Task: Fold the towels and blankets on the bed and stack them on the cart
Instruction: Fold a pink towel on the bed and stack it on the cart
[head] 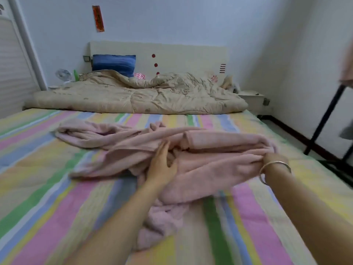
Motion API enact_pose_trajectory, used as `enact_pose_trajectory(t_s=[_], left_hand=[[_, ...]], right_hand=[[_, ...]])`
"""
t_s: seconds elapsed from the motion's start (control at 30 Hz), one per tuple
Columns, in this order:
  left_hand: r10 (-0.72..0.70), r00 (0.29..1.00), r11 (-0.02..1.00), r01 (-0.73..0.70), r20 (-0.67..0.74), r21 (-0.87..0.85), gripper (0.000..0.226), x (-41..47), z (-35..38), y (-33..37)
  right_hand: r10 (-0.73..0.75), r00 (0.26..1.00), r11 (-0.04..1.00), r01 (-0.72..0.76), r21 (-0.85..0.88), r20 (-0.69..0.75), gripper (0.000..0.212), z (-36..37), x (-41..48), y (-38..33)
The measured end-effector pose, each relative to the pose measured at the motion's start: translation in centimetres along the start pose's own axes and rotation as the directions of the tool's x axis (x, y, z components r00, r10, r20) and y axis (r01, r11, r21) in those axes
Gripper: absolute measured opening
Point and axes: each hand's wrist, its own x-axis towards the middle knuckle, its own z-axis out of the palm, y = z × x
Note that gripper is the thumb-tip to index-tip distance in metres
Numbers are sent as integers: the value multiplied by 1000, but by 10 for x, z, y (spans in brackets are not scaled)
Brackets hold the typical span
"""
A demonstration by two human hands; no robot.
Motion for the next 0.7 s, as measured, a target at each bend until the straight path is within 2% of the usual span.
enact_pose_trajectory(t_s=[0.07, 0.1, 0.17, 0.23, 0.27, 0.33, 0.4, 0.47, 0.53, 0.57, 0.63, 0.7], left_hand=[[184, 975, 982, -187, 124, 16, 56, 4, 58, 39], [253, 947, 964, -265, 197, 37, 52, 0, 82, 57], [310, 897, 936, -347, 315, 65, 39, -16, 120, 80], [316, 866, 934, -355, 389, 31, 31, -34, 143, 98], [303, 871, 944, -330, 388, 3, 30, -41, 148, 101], [258, 904, 963, -270, 342, -11, 31, -51, 146, 99], [189, 944, 980, -198, 270, 8, 35, -58, 135, 91], [125, 970, 988, -140, 209, 60, 37, -62, 121, 77], [85, 985, 980, -110, 151, 167, 32, -63, 107, 61], [55, 988, 966, -89, 142, 241, 27, -63, 101, 53], [-7, 985, 925, -59, 173, 375, 21, -65, 94, 43], [1, 965, 923, -102, 262, 372, 27, -72, 88, 37]], right_hand=[[48, 990, 995, -58, -78, -130, 45, -76, 31, 33], [90, 985, 977, -115, -179, -147, 43, -108, 34, 47], [98, 981, 875, -165, -455, -167, 36, -145, 45, 79], [124, 962, 743, -251, -620, -242, 56, -169, 56, 100], [97, 954, 716, -265, -646, -283, 64, -173, 50, 99], [-70, 953, 704, -161, -692, -294, 64, -172, 39, 87], [-302, 945, 635, 99, -766, -128, 68, -151, 19, 71], [-472, 876, 496, 355, -792, 97, 62, -124, -2, 61], [-478, 813, 361, 527, -770, 333, 46, -94, -18, 59], [-434, 790, 342, 589, -732, 433, 43, -79, -26, 62], [-404, 710, 343, 702, -624, 577, 50, -52, -39, 74], [-315, 698, 294, 717, -632, 643, 56, -35, -49, 87]])
